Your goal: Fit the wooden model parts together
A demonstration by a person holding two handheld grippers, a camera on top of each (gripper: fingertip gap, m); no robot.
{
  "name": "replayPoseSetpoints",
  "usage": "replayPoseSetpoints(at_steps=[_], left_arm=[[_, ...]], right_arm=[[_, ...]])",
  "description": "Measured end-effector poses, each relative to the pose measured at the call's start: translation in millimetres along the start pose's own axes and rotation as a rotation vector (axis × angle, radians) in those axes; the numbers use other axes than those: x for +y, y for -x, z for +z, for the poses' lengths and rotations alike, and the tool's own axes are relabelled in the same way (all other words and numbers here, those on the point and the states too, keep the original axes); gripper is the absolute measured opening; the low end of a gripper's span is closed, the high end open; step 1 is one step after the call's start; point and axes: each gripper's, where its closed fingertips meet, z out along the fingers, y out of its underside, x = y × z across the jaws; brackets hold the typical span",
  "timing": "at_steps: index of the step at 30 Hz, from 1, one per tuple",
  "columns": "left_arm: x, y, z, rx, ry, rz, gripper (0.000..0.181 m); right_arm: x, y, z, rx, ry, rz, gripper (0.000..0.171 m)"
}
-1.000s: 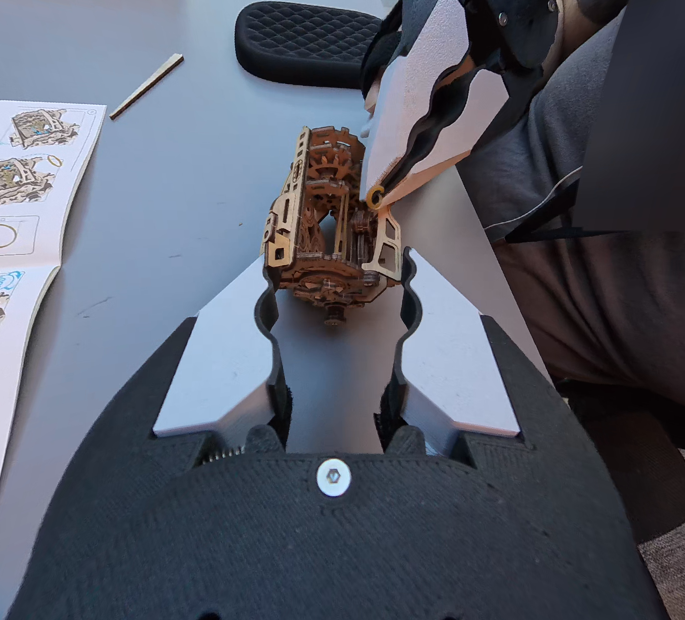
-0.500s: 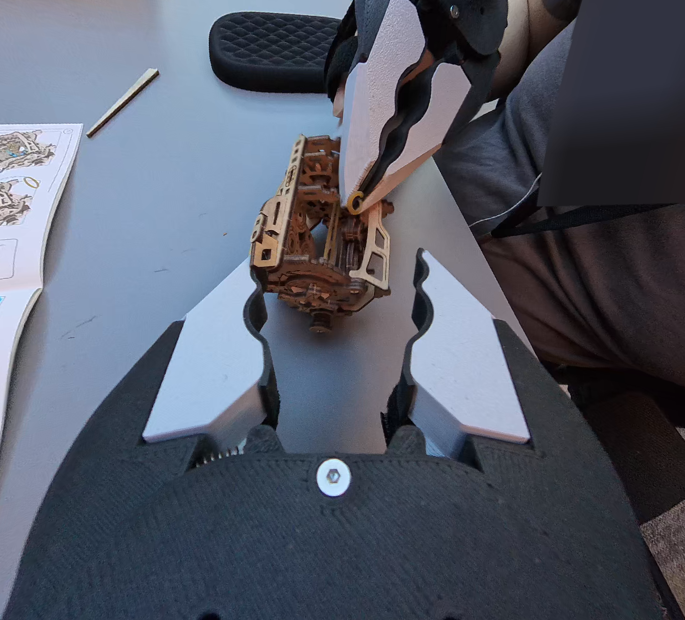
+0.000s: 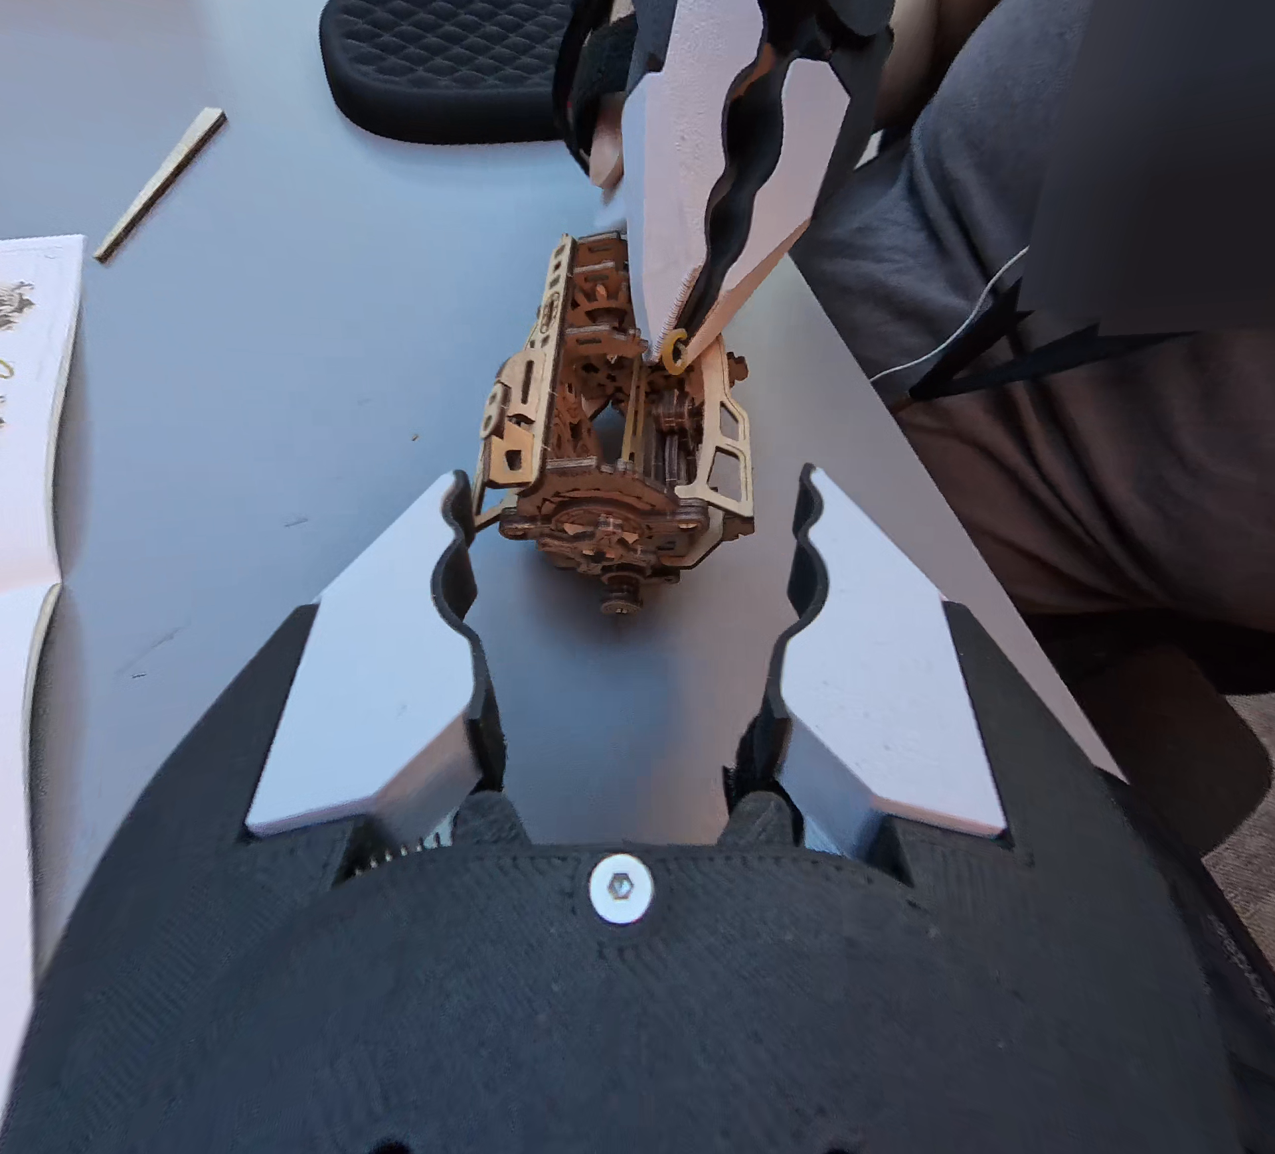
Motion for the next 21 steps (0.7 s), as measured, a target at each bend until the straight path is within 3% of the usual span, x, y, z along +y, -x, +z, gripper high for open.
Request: replayPoseSetpoints(at_steps=[4, 7, 10, 16, 21], left_arm=[[-9.8, -1.3, -8.8, 0.100, -0.094, -0.072, 0.071], [-12.0, 2.8, -11.6, 0.119, -0.121, -0.121, 0.078], [-7.0, 16.5, -9.0, 0.014, -0.102, -0.056, 0.101], [8.6, 6.3, 6.9, 0.078, -0.009, -0.009, 0.093], [5.9, 5.5, 8.6, 0.068, -0.023, 0.006, 0.090]], right_arm=[[0.6, -0.8, 0.1, -0.003, 0.000, -0.005, 0.000], [1.3, -1.6, -0.2, -0.006, 0.004, -0.019, 0.000], [1.3, -0.1, -0.5, -0.019, 0.000, -0.024, 0.000], [1.3, 0.7, -0.5, -0.025, 0.000, -0.034, 0.000], [1.7, 0.6, -1.0, -0.029, 0.002, -0.037, 0.000]])
